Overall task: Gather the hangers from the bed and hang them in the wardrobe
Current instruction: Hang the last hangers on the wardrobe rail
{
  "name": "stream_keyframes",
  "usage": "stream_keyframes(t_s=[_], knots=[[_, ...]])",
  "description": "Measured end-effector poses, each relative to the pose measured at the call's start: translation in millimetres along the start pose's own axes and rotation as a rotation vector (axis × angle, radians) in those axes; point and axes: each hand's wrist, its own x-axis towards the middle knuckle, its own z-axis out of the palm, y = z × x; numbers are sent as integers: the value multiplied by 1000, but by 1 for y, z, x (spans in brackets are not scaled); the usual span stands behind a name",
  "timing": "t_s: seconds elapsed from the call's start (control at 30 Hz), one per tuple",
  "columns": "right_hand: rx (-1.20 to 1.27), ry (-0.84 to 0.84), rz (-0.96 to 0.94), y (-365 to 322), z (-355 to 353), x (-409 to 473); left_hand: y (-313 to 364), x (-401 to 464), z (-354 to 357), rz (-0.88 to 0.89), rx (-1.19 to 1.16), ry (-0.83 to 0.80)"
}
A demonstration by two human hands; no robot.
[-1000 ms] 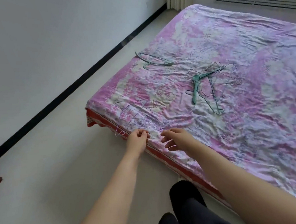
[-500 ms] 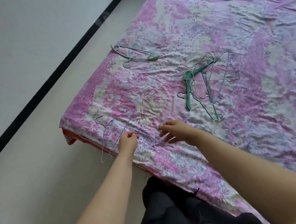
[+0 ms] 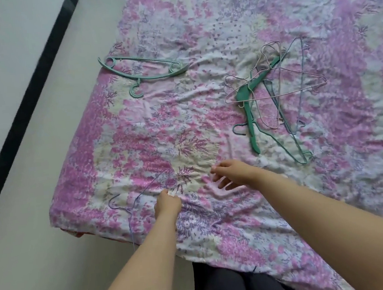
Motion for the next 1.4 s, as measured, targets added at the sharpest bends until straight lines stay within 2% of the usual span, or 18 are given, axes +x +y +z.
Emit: stream_keyframes(t_s=[0.17,0.27,0.33,0.53,0.63,0.77,0.93,1.03,1.13,1.23,1.4], knots=[[-16,8,88,3,-18,78,10,66,13,-149,147,-135],[-19,28,115,5,-26,111,16,98,20,-215,102,-184],[2,29,133,6,-28,127,21,109,22,-233,55,-188],[51,36,194,14,-30,154,30,124,37,-223,155,-132],[-112,216,132,15,-39,163,55,122,36,-61,273,30],[-379,570,33,6,-79,176,138,137,13,230,243,233],[-518,812,12,-14,-127,194,253,172,-21,526,410,361],[-578,829,88,-20,-151,207,312,203,-34,615,594,355],[-752,779,194,-15,-175,218,352,231,-38,629,658,315],[-882,730,242,-1,-198,223,369,252,-38,598,682,309],[-996,644,252,14,-219,225,382,288,-42,578,869,284]])
